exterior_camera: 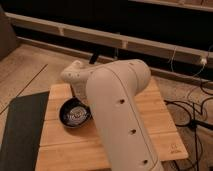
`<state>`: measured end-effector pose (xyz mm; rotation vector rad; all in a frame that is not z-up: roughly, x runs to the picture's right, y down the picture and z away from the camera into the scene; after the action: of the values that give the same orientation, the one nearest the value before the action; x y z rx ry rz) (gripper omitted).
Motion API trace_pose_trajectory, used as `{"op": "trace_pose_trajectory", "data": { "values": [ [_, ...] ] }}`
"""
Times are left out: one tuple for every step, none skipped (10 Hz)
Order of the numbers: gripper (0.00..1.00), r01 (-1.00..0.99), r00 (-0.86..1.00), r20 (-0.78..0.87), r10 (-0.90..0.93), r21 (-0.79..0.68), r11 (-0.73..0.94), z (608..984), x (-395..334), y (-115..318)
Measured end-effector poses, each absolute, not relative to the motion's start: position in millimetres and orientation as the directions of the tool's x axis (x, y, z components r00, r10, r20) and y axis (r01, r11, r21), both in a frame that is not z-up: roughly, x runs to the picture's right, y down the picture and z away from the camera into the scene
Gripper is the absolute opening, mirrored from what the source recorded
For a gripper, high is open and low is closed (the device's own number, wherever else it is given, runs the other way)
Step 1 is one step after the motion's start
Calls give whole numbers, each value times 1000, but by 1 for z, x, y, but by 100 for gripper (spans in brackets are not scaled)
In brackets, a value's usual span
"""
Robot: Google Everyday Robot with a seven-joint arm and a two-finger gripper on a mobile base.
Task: Drag the ceramic bowl in a circle
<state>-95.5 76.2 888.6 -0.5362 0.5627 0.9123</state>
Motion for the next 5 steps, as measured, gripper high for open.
{"op": "trace_pose_trajectory", "data": {
  "values": [
    [0,-842,492,-648,582,-184,507,894,-94,66],
    [0,-841,496,-641,586,-187,507,901,-95,58],
    [0,-834,512,-629,585,-202,513,910,-101,51],
    [0,-825,531,-620,578,-223,519,917,-110,49],
    [0,-806,563,-603,565,-251,535,924,-125,48]
  ]
}}
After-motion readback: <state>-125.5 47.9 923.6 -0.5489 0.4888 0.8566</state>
